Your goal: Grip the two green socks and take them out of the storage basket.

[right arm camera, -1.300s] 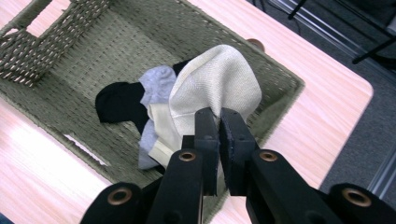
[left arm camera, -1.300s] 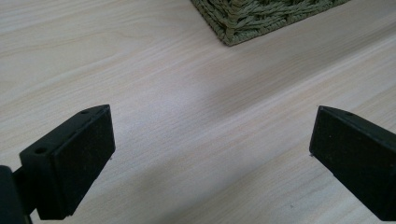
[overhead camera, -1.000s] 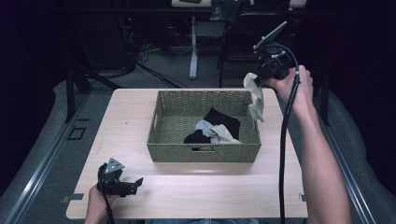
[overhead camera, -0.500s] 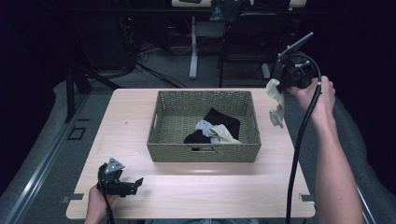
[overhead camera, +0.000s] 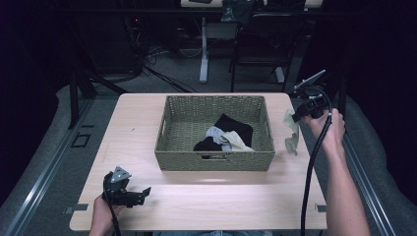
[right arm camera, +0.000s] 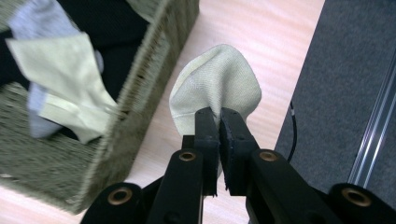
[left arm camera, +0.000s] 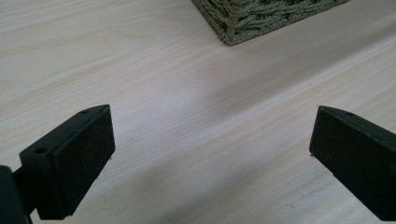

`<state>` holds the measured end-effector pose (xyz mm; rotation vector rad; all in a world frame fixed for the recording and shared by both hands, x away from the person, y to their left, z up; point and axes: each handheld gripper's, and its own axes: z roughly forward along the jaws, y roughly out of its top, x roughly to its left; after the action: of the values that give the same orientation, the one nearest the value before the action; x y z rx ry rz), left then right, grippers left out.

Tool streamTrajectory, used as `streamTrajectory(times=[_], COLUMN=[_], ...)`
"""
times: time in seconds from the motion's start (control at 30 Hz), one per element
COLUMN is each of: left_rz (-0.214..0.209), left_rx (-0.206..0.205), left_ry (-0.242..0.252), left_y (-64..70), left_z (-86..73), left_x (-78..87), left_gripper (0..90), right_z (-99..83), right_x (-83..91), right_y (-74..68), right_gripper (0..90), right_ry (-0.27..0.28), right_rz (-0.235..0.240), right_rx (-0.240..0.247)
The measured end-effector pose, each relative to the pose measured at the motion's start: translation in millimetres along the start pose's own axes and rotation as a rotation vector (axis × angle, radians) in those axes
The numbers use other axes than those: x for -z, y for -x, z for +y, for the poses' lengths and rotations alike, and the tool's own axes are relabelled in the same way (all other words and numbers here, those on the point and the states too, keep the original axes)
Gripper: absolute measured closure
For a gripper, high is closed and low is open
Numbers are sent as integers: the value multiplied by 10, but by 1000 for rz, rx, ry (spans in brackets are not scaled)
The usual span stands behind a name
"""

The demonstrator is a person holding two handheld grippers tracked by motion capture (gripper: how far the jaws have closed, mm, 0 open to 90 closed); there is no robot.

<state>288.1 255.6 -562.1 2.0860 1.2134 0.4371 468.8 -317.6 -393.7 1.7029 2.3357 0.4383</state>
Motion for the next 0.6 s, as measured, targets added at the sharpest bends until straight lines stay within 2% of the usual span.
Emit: streamTrajectory(times=[0.07,0.1,0.23,0.33,0.37,0.4,0.53,0.57,0.6], left_rz=[0,-1,0,0,0,0,0,0,0], left_rx=[0,0,2,1,0,0,1,0,0], left_ry=[0,0,0,2,1,0,2,1,1], left_y=[0,0,0,0,0,-1,1,0,0], left_z=[0,0,-1,-1,-1,-1,-1,0,0], left_x=[0,1,0,1,0,1,1,1,1], left_gripper=[2,2,2,2,2,2,2,2,2], right_z=[-30,-64,-94,-135,-135,-155,-178,-193,-194], right_x=[-91,-208,-333,-493,-493,-570,-676,-718,-753], right_y=[19,29,40,46,46,41,51,35,43], right_gripper=[867,866,866,866,866,866,865,865,864], right_ry=[-10,-20,-34,-54,-54,-55,-71,-56,-76], right_rz=[12,15,25,34,34,34,49,40,47], right_rx=[-8,-16,-21,-27,-27,-37,-39,-56,-46])
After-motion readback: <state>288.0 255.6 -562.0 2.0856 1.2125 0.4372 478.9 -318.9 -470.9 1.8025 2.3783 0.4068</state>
